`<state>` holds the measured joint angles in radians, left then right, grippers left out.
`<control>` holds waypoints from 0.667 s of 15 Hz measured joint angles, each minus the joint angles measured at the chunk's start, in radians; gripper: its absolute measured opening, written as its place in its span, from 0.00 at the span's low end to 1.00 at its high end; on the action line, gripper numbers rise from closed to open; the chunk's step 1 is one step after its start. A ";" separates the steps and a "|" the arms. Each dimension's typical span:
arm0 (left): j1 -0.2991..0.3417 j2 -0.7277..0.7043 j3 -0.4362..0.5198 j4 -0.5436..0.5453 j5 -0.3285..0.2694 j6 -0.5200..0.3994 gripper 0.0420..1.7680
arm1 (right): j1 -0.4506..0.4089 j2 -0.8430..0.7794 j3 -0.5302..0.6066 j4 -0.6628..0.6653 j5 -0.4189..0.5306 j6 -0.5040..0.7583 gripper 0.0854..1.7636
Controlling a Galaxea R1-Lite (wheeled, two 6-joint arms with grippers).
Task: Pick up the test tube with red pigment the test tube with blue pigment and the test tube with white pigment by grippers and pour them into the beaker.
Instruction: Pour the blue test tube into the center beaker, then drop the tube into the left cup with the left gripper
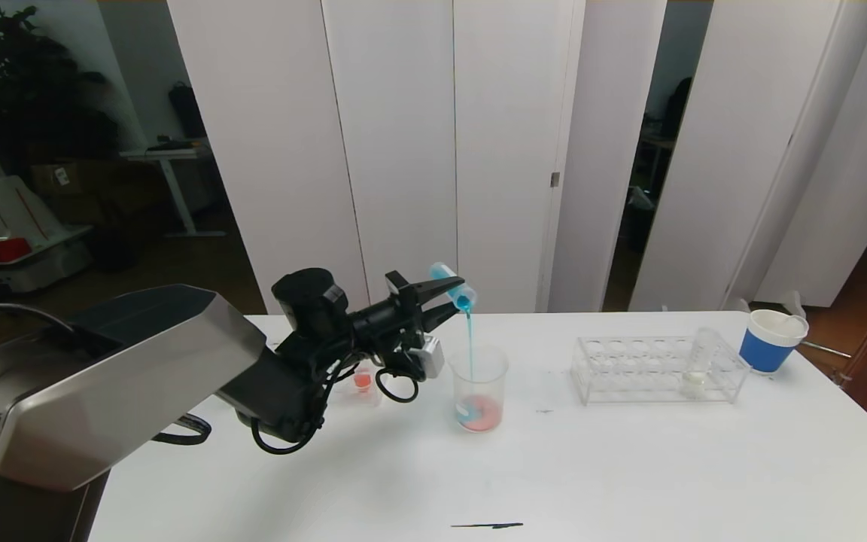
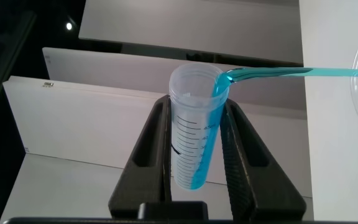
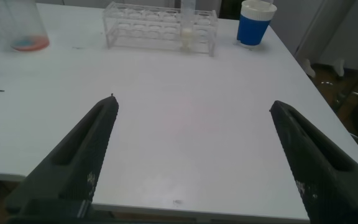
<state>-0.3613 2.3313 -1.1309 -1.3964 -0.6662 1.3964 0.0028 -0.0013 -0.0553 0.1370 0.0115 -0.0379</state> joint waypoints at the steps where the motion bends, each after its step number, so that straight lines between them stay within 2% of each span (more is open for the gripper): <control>1: -0.005 -0.001 -0.001 0.000 0.001 0.000 0.30 | 0.000 0.000 0.000 0.000 0.000 0.000 0.99; 10: -0.021 -0.015 -0.006 -0.006 0.021 0.038 0.30 | 0.000 0.000 0.000 0.000 0.000 0.000 0.99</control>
<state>-0.3828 2.3160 -1.1368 -1.4028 -0.6447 1.4345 0.0028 -0.0013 -0.0553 0.1370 0.0119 -0.0379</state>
